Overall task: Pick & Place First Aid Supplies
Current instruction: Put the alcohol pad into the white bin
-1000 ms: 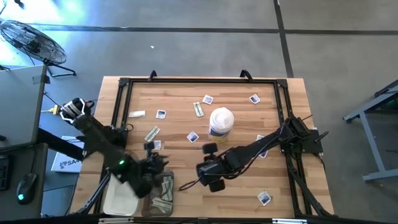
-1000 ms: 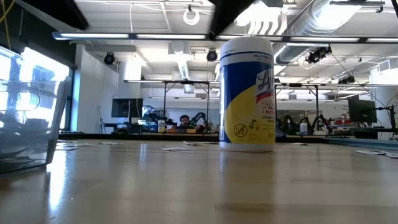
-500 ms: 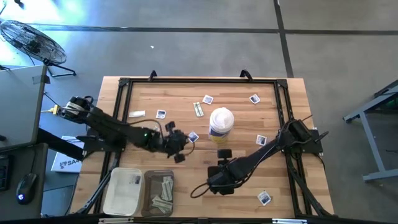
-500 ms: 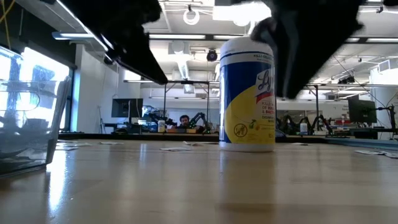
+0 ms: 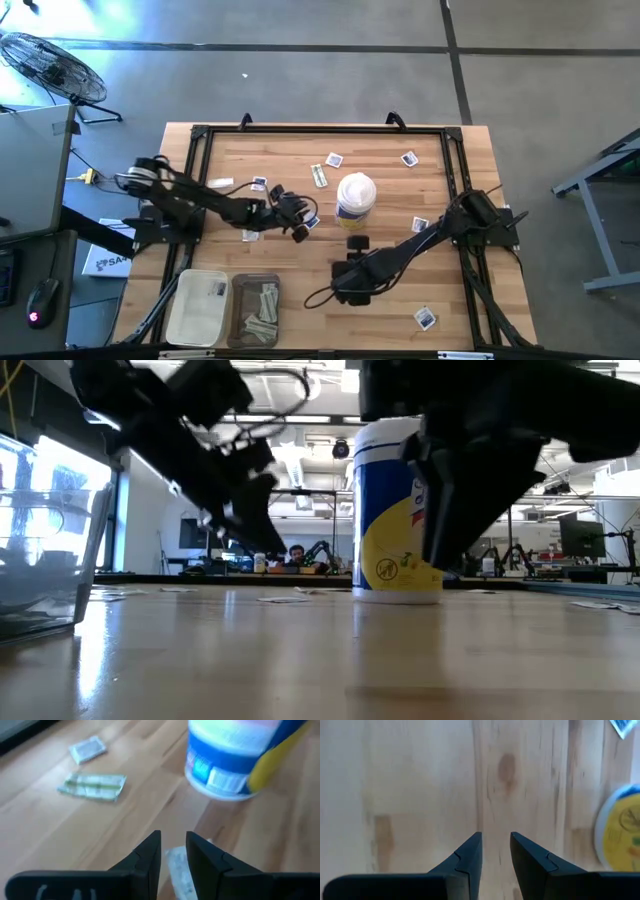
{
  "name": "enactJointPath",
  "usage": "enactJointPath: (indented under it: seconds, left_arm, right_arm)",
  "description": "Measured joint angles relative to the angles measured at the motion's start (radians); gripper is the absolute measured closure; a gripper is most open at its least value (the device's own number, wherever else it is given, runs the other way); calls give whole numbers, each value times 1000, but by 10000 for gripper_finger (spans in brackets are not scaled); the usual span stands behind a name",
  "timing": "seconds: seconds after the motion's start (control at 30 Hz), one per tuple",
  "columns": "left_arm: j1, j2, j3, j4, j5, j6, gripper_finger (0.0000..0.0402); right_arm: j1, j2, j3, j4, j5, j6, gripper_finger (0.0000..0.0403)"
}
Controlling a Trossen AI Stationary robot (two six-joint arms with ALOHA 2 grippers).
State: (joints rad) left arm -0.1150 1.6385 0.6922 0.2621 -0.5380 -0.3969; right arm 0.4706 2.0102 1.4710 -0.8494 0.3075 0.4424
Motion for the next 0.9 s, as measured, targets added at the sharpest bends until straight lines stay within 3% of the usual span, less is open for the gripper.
enactJointPath:
  seconds: [0.3,0.9]
  left_arm:
    - [41,147,1,90,12,-80,314]
    - [43,179,1,139,86,-80,314]
  right_arm:
    - [0,-2,1,64,-37,-51,309]
    - [-2,-3,1,69,-30,-51,309]
